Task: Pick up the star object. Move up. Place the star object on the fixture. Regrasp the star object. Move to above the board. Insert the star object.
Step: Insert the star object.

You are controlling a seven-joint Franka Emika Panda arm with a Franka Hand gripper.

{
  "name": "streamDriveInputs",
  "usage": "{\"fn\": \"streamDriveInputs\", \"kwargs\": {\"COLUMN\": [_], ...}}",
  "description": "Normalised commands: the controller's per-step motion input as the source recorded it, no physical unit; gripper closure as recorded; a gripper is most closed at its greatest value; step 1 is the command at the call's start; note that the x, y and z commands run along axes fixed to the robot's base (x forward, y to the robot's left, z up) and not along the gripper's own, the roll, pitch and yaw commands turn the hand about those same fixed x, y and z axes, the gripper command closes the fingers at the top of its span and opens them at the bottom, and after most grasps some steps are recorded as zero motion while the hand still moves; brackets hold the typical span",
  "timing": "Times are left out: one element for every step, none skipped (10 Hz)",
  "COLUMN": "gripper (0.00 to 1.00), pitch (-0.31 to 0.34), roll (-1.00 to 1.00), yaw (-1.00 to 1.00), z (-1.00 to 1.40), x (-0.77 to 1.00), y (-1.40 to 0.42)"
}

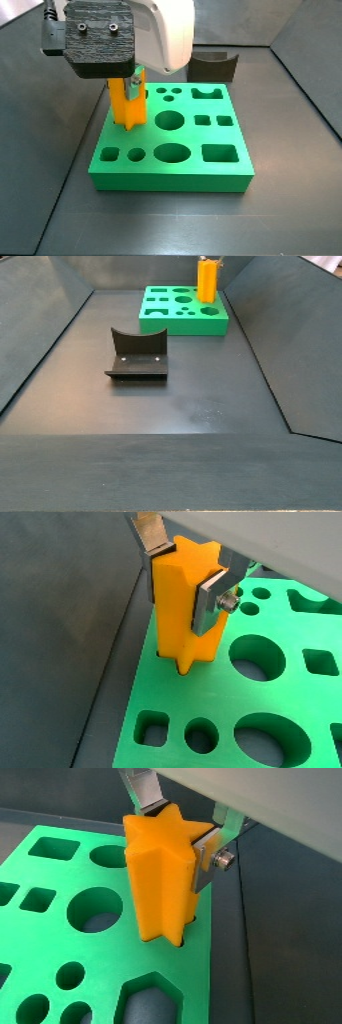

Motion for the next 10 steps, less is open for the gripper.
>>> {"fn": "streamDriveInputs", "kwargs": {"gripper": [1.00,1.00,1.00,1.00,1.00,1.00,1.00,1.00,1.00,1.00], "pitch": [-0.121,-0.179,-0.239,-0.257,-0.256,-0.259,-0.251,-0.253,-0.259,-0.240], "roll": [0.00,0.00,0.00,0.00,0.00,0.00,0.00,0.00,0.00,0.00], "yaw": [0.00,0.00,0.00,0.00,0.00,0.00,0.00,0.00,0.00,0.00], "z": [-0.53,-0.73,-0.80,-0.77,-0.77,-0.77,-0.77,-0.78,-0.77,-0.68], "x": [-0.06,-0.15,-0.19,-0.21,-0.22,-0.21,-0.20,-0.20,-0.21,-0.15], "y": [0.00,0.00,-0.03,-0.04,-0.03,0.00,0.00,0.00,0.00,0.00]}}
